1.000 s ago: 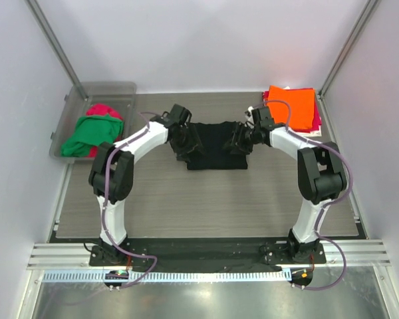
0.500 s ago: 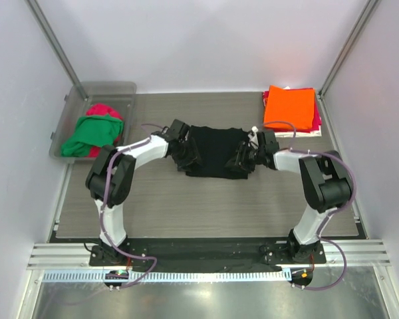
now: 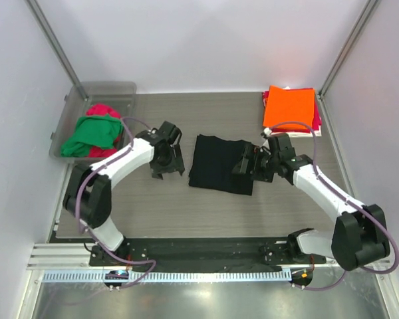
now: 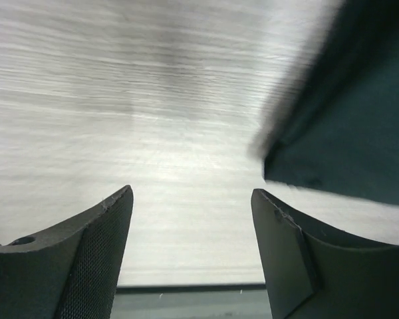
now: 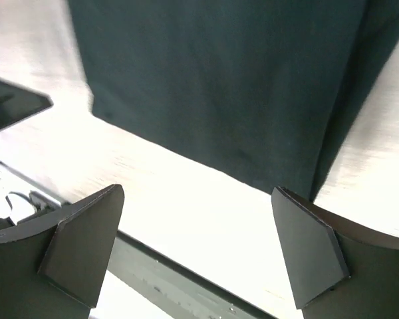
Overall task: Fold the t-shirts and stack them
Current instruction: Fold the tshirt, then neatly place the folded tshirt to the corner
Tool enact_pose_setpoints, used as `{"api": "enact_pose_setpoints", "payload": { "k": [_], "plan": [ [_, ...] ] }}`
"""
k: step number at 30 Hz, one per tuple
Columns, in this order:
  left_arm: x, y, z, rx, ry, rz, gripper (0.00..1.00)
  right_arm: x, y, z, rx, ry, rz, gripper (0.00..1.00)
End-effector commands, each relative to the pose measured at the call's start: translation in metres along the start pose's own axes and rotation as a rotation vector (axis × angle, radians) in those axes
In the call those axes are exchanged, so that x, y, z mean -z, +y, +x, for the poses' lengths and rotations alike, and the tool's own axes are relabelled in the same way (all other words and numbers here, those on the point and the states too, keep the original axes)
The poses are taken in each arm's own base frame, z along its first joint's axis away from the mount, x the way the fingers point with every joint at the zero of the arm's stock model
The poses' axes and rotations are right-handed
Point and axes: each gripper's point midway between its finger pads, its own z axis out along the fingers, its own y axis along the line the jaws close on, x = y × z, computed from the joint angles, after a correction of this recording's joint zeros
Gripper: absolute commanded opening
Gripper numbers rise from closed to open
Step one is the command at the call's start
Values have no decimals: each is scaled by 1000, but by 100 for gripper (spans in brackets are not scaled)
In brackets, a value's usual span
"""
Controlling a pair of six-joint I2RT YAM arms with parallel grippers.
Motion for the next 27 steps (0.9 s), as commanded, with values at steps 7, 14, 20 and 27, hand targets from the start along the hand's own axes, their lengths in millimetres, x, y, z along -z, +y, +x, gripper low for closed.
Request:
{"api": "enact_pose_setpoints", "payload": {
  "k": [7, 14, 20, 27],
  "plan": [
    [107, 34, -10, -85, -184, -25, 73, 28, -30, -68, 17, -105, 144, 99],
    [130, 81, 11, -107, -280, -83, 73, 16, -43, -113, -9, -147, 137, 94],
    [141, 99, 22, -81, -374, -54, 73, -21, -61, -131, -24, -138, 134, 97],
    [161, 100, 16, -68, -510, 28, 74, -65, -86, -134, -43, -85, 141, 95]
  ]
}}
